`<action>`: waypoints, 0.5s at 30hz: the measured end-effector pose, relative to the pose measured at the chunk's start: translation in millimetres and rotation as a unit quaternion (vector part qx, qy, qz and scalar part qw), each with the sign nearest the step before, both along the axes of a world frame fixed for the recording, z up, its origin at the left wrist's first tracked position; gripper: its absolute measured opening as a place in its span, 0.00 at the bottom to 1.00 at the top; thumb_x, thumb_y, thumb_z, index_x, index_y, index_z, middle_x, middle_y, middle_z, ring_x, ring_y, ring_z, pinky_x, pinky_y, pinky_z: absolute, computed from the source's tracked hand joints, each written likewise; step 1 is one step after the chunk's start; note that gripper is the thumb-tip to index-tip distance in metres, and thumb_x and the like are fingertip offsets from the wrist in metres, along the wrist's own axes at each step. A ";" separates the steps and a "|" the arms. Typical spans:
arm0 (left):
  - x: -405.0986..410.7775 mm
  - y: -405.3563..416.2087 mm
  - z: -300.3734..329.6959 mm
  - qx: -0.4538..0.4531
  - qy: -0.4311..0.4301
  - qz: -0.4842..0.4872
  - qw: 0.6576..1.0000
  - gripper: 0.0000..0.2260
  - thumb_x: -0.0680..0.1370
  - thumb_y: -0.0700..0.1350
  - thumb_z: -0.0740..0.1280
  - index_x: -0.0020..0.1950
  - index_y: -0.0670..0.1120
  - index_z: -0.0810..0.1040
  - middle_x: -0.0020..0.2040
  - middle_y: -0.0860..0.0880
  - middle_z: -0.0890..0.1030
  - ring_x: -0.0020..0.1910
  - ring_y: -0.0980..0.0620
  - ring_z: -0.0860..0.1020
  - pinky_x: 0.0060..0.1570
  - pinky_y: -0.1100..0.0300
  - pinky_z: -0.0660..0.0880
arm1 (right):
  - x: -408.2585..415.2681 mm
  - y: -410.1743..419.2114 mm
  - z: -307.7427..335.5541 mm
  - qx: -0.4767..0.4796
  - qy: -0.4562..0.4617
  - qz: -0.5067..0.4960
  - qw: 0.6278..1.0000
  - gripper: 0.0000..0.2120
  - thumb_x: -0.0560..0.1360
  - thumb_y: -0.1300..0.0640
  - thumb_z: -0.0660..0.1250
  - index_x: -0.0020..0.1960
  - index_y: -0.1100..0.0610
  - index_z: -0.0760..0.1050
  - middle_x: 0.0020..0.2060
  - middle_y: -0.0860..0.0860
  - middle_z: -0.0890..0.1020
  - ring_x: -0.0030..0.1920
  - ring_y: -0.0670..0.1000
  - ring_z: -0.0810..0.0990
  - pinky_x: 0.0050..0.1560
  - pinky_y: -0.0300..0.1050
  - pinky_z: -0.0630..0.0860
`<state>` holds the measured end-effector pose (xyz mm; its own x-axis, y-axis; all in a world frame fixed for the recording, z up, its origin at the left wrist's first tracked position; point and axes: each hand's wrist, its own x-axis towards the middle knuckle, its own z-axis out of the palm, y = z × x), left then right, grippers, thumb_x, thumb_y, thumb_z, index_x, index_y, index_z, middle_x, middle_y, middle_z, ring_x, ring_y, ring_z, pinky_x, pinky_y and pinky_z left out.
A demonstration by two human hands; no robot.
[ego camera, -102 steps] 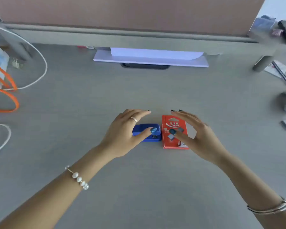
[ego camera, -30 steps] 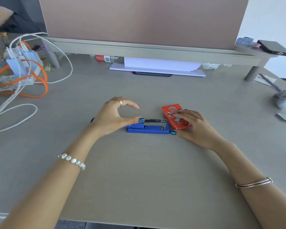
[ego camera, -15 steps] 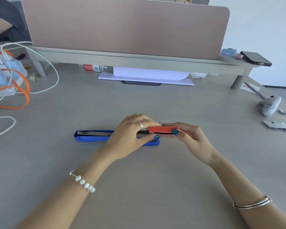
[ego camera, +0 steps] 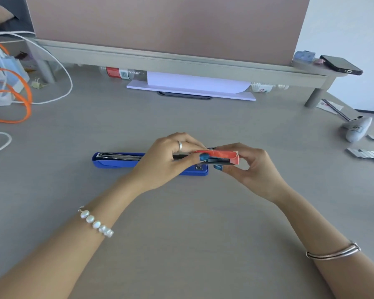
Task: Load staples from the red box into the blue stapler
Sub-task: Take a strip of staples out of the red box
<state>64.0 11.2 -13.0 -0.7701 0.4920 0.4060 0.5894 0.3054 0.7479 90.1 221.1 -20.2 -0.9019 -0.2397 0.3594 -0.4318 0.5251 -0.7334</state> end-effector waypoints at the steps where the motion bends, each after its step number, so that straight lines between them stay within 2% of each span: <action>1: 0.4 0.5 -0.3 0.003 0.001 0.005 1.000 0.08 0.76 0.45 0.66 0.51 0.47 0.82 0.49 0.54 0.80 0.49 0.57 0.78 0.50 0.68 0.72 | -0.7 0.0 -1.1 -0.002 -0.004 -0.001 1.000 0.13 0.69 0.61 0.71 0.52 0.50 0.79 0.50 0.49 0.84 0.51 0.52 0.80 0.55 0.52 0.75; 4: 2.8 2.7 -0.9 0.039 0.038 0.039 0.998 0.10 0.76 0.50 0.63 0.44 0.48 0.82 0.42 0.51 0.80 0.43 0.55 0.77 0.44 0.66 0.71 | -2.3 0.0 -3.8 -0.010 -0.011 0.002 1.000 0.13 0.70 0.60 0.71 0.54 0.51 0.78 0.50 0.52 0.84 0.51 0.55 0.80 0.56 0.58 0.75; 6: 4.2 3.3 -2.4 0.041 0.100 0.075 0.991 0.13 0.76 0.50 0.60 0.48 0.46 0.81 0.41 0.49 0.81 0.41 0.53 0.77 0.41 0.64 0.72 | -2.6 -0.1 -4.7 -0.006 0.003 0.011 1.000 0.13 0.70 0.60 0.71 0.54 0.51 0.78 0.50 0.54 0.83 0.51 0.59 0.79 0.55 0.59 0.74; 8: 7.6 5.3 -2.1 0.036 0.142 0.091 0.985 0.11 0.77 0.48 0.60 0.57 0.50 0.76 0.43 0.54 0.80 0.40 0.54 0.78 0.41 0.64 0.75 | -2.1 -0.6 -5.0 -0.001 0.017 0.025 1.000 0.12 0.70 0.61 0.71 0.53 0.52 0.78 0.49 0.55 0.83 0.48 0.60 0.77 0.53 0.57 0.74; 9: 10.3 6.4 -1.2 0.036 0.162 0.098 0.981 0.10 0.77 0.46 0.61 0.58 0.52 0.73 0.46 0.57 0.79 0.39 0.55 0.79 0.40 0.60 0.77 | -1.5 -1.4 -5.0 0.001 0.024 0.032 0.999 0.12 0.70 0.61 0.71 0.52 0.53 0.79 0.48 0.55 0.83 0.47 0.60 0.77 0.52 0.56 0.73; 11: 13.2 7.6 2.2 0.008 0.232 0.110 0.966 0.07 0.77 0.42 0.61 0.52 0.53 0.70 0.54 0.57 0.74 0.38 0.53 0.81 0.33 0.52 0.77 | -0.8 -2.7 -5.2 0.006 0.032 0.036 0.999 0.11 0.70 0.61 0.71 0.51 0.54 0.79 0.46 0.55 0.83 0.46 0.59 0.77 0.50 0.54 0.73; 13: 16.1 7.6 3.9 -0.048 0.294 0.113 0.948 0.09 0.75 0.38 0.57 0.47 0.52 0.70 0.59 0.55 0.69 0.42 0.54 0.80 0.28 0.51 0.76 | -0.4 -2.5 -5.2 0.012 0.034 0.030 0.999 0.09 0.70 0.60 0.70 0.50 0.55 0.79 0.44 0.54 0.83 0.44 0.58 0.76 0.47 0.51 0.73; 15: 18.9 7.6 6.3 -0.067 0.281 0.102 0.952 0.11 0.73 0.39 0.57 0.45 0.55 0.72 0.58 0.56 0.70 0.46 0.56 0.79 0.33 0.54 0.78 | 0.0 -1.5 -4.5 0.010 0.036 0.025 0.999 0.06 0.70 0.60 0.71 0.46 0.54 0.79 0.40 0.43 0.82 0.41 0.50 0.75 0.44 0.41 0.72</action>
